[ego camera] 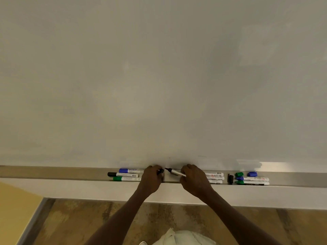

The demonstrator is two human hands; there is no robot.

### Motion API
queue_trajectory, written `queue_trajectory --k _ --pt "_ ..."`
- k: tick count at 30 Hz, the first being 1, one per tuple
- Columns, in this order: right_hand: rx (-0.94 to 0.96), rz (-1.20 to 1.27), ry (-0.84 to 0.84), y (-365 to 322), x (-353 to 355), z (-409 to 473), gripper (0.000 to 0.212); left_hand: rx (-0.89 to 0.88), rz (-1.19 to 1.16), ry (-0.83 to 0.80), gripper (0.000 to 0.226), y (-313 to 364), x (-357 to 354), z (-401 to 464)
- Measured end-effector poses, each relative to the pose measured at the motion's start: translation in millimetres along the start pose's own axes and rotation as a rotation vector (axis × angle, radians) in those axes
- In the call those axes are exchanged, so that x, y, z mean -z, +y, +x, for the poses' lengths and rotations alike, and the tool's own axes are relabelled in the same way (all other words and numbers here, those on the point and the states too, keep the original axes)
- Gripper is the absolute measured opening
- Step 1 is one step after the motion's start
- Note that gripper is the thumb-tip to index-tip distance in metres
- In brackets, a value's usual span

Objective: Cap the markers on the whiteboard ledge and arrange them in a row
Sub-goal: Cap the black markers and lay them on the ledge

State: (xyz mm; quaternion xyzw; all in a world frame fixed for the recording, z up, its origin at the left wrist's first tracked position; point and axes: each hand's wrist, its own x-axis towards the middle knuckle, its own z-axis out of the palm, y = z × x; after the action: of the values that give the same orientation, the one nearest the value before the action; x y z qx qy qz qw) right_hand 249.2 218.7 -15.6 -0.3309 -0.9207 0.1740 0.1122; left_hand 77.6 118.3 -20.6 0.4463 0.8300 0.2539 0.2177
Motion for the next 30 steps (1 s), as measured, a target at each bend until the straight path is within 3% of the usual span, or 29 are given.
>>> queue_trajectory --k 5,8,10,14,23,28,30 --pt "0.010 0.074 0.058 -8.7 -0.7 -5.8 0.007 0.366 -0.319 0.053 0.017 2.1 4.9 -2.9" --pt "0.037 0.102 0.072 -13.2 -1.1 -10.1 0.010 0.588 -0.715 0.062 0.011 3.3 13.8 -2.0" --pt "0.044 0.123 0.068 -15.4 -0.4 -12.1 0.011 0.671 -0.920 0.090 0.013 4.5 19.6 -3.5" --pt "0.056 0.149 0.069 -19.6 0.8 -13.6 0.014 0.719 -1.114 0.075 0.011 5.1 23.9 -9.3" --pt "0.100 0.146 0.046 -26.9 0.1 -15.7 0.014 0.698 -1.147 0.012 0.013 7.5 19.7 -15.8" --pt "0.143 0.206 0.041 -32.4 -0.3 -14.6 0.014 0.735 -1.133 0.106 0.013 9.8 16.8 -15.6" --pt "0.176 0.200 0.042 -37.2 -2.5 -16.6 0.017 0.684 -0.978 0.161 0.018 11.1 14.1 -16.1"
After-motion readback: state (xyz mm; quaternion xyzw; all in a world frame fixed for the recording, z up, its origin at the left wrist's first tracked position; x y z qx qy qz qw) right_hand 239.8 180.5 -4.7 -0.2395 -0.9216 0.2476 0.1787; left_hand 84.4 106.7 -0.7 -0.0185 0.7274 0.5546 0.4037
